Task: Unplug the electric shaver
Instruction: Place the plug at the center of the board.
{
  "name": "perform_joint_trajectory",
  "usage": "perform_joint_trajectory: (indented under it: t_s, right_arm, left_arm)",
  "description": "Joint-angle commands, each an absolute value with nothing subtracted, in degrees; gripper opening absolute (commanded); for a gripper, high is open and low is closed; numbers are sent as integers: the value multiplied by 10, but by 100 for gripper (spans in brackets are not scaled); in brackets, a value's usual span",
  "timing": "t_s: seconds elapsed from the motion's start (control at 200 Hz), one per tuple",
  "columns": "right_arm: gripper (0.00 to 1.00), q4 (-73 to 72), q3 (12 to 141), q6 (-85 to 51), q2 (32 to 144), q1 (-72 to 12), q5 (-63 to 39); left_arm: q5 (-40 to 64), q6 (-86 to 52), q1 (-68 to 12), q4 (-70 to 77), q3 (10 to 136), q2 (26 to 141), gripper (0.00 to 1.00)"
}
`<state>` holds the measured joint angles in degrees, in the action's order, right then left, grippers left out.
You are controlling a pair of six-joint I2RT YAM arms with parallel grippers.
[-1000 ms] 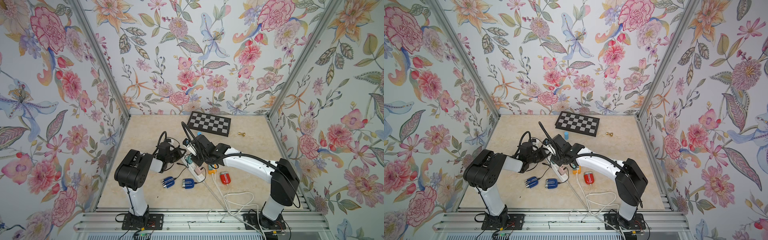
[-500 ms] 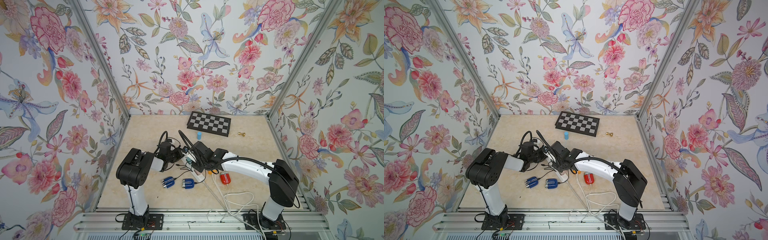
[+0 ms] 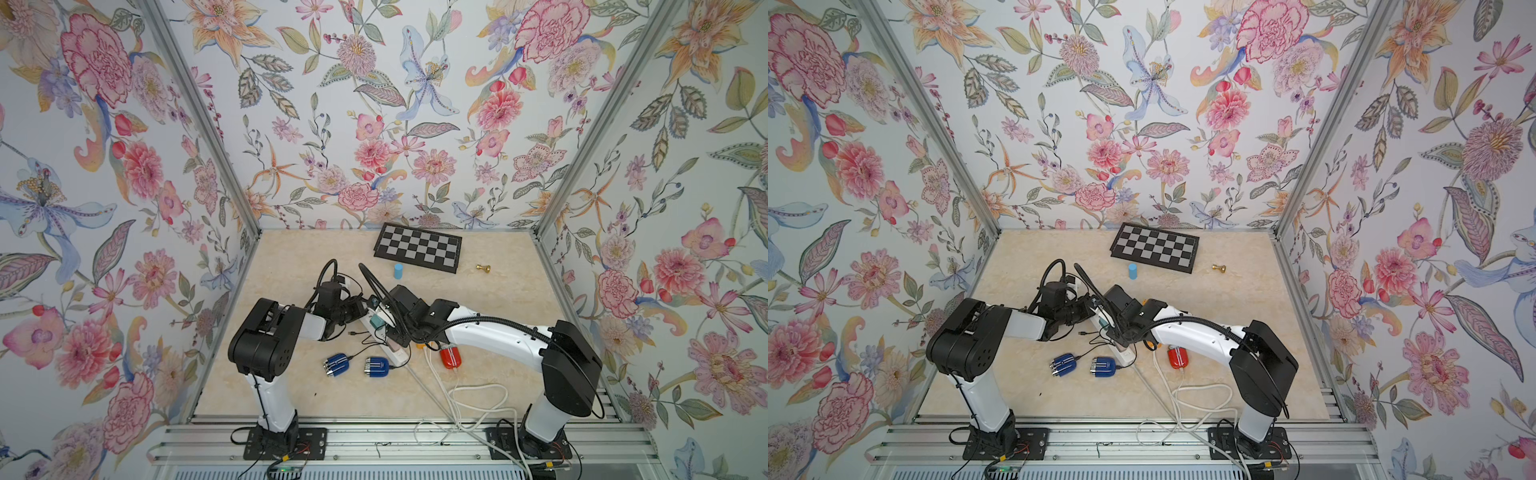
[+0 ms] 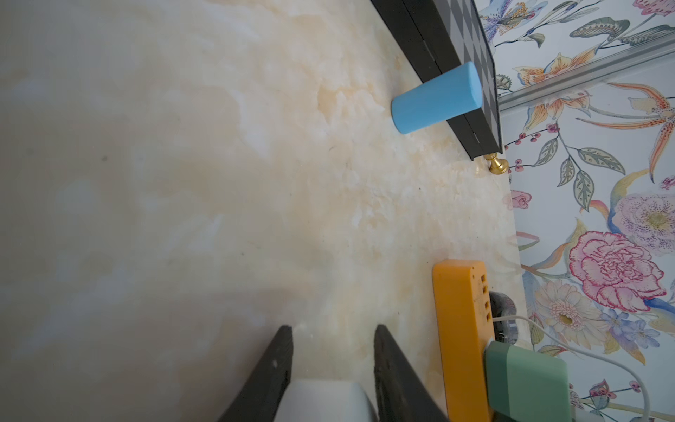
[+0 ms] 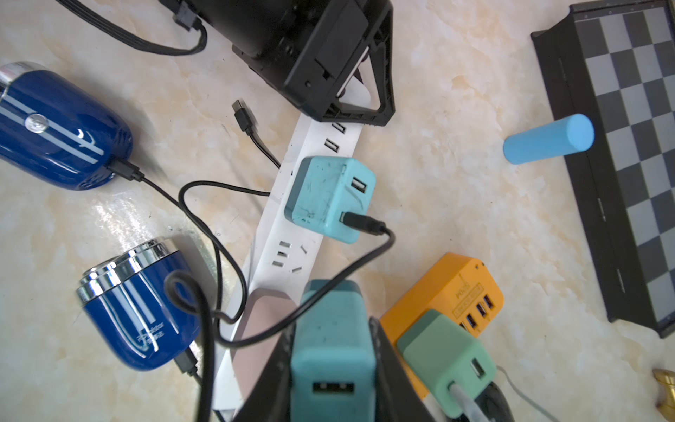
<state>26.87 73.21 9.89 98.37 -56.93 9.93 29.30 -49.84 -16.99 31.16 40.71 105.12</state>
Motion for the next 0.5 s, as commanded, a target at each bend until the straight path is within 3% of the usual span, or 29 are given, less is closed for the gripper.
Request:
perform_joint_trajectory:
  t_s: [0.0, 0.22, 0.495]
  right_arm:
    - [4, 279, 735, 108, 983, -570, 107]
    - [6, 280, 726, 111, 974, -569, 111]
    - [6, 281, 727, 121, 939, -569, 142]
  left_arm:
    - [243, -427, -163, 258, 419, 1014, 50]
    - [201, -370, -163, 183, 439, 955, 66]
    - [173, -333, -163, 137, 451, 913, 67]
